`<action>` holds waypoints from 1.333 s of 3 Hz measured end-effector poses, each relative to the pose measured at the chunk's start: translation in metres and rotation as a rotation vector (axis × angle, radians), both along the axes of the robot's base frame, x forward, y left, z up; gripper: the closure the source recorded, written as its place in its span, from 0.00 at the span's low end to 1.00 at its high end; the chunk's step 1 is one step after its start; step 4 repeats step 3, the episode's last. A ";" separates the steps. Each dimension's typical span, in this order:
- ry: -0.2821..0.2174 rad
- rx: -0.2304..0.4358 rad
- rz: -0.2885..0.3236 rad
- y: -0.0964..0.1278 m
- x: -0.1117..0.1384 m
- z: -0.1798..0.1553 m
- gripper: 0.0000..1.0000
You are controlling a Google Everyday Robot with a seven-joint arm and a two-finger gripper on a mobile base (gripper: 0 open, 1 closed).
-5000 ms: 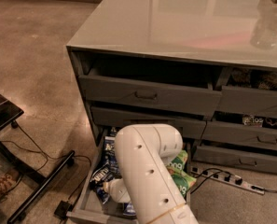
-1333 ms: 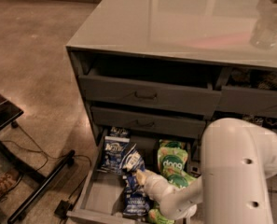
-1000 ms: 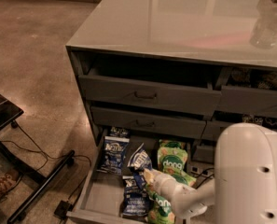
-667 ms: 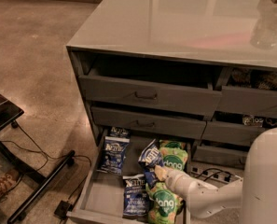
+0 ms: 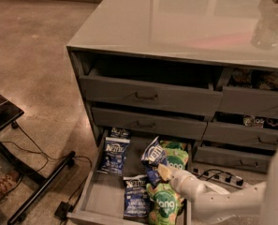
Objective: Pick blue chip bag from bottom drawer and place on counter
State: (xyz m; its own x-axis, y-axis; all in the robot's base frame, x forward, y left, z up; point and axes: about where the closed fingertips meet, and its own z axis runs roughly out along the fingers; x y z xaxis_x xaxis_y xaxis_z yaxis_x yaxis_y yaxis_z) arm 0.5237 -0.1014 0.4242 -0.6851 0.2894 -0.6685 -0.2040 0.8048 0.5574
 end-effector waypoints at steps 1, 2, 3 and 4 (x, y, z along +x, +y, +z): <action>-0.090 0.086 0.001 -0.014 -0.012 0.063 1.00; -0.197 0.159 0.024 -0.014 -0.040 0.135 1.00; -0.215 0.153 0.026 -0.015 -0.040 0.144 1.00; -0.215 0.153 0.026 -0.015 -0.040 0.144 1.00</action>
Offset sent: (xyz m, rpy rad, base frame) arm -0.0846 -0.0182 0.2261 0.1540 -0.3842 0.0621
